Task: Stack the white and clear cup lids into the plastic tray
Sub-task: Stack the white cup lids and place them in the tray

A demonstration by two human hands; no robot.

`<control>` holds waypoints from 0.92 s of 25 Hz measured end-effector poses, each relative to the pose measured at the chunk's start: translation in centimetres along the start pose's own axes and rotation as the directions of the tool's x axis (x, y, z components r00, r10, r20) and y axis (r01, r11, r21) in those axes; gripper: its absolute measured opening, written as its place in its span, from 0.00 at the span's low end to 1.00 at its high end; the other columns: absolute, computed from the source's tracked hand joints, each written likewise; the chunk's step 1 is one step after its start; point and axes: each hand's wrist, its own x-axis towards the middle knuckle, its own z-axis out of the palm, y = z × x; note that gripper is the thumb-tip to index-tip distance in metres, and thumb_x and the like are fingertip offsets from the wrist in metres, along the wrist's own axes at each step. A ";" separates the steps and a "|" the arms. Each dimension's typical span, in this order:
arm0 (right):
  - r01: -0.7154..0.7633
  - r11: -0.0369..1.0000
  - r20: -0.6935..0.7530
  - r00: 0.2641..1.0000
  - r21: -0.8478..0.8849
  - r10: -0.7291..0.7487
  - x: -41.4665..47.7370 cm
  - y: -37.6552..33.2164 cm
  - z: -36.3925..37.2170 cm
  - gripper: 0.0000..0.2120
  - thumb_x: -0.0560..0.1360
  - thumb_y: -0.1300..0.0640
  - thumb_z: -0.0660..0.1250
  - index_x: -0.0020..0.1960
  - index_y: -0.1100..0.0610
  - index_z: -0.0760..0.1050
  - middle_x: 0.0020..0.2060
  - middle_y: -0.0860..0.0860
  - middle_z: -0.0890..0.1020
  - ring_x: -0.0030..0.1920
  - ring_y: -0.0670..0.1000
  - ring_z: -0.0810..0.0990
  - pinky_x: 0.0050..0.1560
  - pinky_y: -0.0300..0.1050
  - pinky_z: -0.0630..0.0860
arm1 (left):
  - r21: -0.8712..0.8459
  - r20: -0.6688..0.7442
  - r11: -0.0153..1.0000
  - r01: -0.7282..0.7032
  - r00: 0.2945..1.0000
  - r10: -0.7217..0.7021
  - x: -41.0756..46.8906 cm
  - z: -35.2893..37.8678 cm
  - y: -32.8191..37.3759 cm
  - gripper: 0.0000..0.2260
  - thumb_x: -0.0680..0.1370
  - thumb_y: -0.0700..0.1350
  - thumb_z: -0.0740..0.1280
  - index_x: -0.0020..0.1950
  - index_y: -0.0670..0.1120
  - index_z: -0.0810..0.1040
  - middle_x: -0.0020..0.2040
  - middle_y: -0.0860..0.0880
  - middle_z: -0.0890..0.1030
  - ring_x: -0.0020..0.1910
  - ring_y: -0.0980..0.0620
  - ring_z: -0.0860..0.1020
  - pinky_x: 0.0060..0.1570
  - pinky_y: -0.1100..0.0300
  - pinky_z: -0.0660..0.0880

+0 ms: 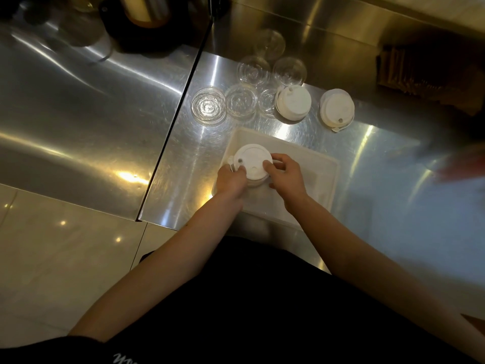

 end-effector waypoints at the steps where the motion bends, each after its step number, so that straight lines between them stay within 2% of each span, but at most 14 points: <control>1: -0.014 1.000 0.006 1.000 0.000 0.014 0.0 0.0 0.0 0.13 0.76 0.50 0.68 0.59 0.50 0.75 0.55 0.52 0.81 0.55 0.52 0.80 0.58 0.57 0.79 | -0.004 0.005 1.000 0.005 1.000 -0.005 -0.1 0.1 0.0 0.18 0.81 0.44 0.62 0.71 0.41 0.70 0.65 0.44 0.77 0.54 0.49 0.74 0.50 0.58 0.71; 5: -0.050 0.998 0.014 0.999 0.040 0.049 -0.2 0.2 -0.2 0.15 0.77 0.50 0.68 0.62 0.53 0.75 0.57 0.53 0.80 0.55 0.53 0.80 0.56 0.56 0.80 | -0.053 0.031 0.998 0.035 0.999 -0.034 -0.3 0.0 0.2 0.20 0.81 0.42 0.63 0.73 0.41 0.69 0.66 0.44 0.77 0.58 0.47 0.76 0.51 0.58 0.72; 10: -0.078 0.992 0.043 0.996 0.096 0.075 -0.5 0.0 -0.4 0.17 0.78 0.52 0.67 0.64 0.55 0.73 0.57 0.55 0.79 0.55 0.54 0.80 0.49 0.48 0.81 | -0.190 0.025 0.977 0.098 0.995 -0.095 -1.1 -0.1 0.5 0.21 0.79 0.38 0.64 0.73 0.40 0.69 0.63 0.42 0.78 0.54 0.47 0.75 0.47 0.58 0.72; 14: -0.077 0.992 0.073 0.995 0.098 0.070 -0.8 0.2 -0.4 0.18 0.77 0.53 0.68 0.65 0.54 0.71 0.58 0.56 0.79 0.57 0.54 0.80 0.51 0.49 0.81 | -0.221 0.003 0.967 0.127 0.992 -0.129 -2.3 -0.6 0.9 0.21 0.78 0.37 0.63 0.72 0.40 0.69 0.55 0.45 0.74 0.51 0.47 0.73 0.49 0.57 0.69; 19: -0.029 0.998 0.051 0.998 0.054 0.026 -1.0 0.6 -0.7 0.17 0.77 0.52 0.68 0.65 0.52 0.72 0.58 0.55 0.80 0.56 0.53 0.80 0.57 0.54 0.80 | -0.190 0.017 0.979 0.076 0.997 -0.075 -3.4 -1.4 0.7 0.21 0.77 0.38 0.64 0.71 0.41 0.70 0.59 0.44 0.76 0.53 0.47 0.74 0.39 0.60 0.70; 21: 0.024 1.000 0.036 0.999 -0.007 -0.023 -1.1 0.6 -1.1 0.17 0.77 0.51 0.68 0.65 0.51 0.72 0.57 0.52 0.79 0.55 0.50 0.79 0.59 0.54 0.79 | -0.119 0.030 0.993 -0.015 0.999 0.019 -3.9 -1.6 0.6 0.24 0.75 0.41 0.66 0.71 0.42 0.68 0.63 0.45 0.75 0.59 0.46 0.74 0.49 0.56 0.74; 23: 0.094 0.994 0.022 0.995 -0.062 -0.093 -1.3 0.3 -1.6 0.17 0.77 0.51 0.67 0.65 0.52 0.72 0.55 0.50 0.79 0.49 0.44 0.78 0.54 0.46 0.79 | -0.012 0.038 0.989 -0.150 0.988 0.150 -4.6 -1.7 0.8 0.28 0.73 0.45 0.67 0.73 0.44 0.66 0.67 0.47 0.73 0.64 0.47 0.73 0.64 0.50 0.72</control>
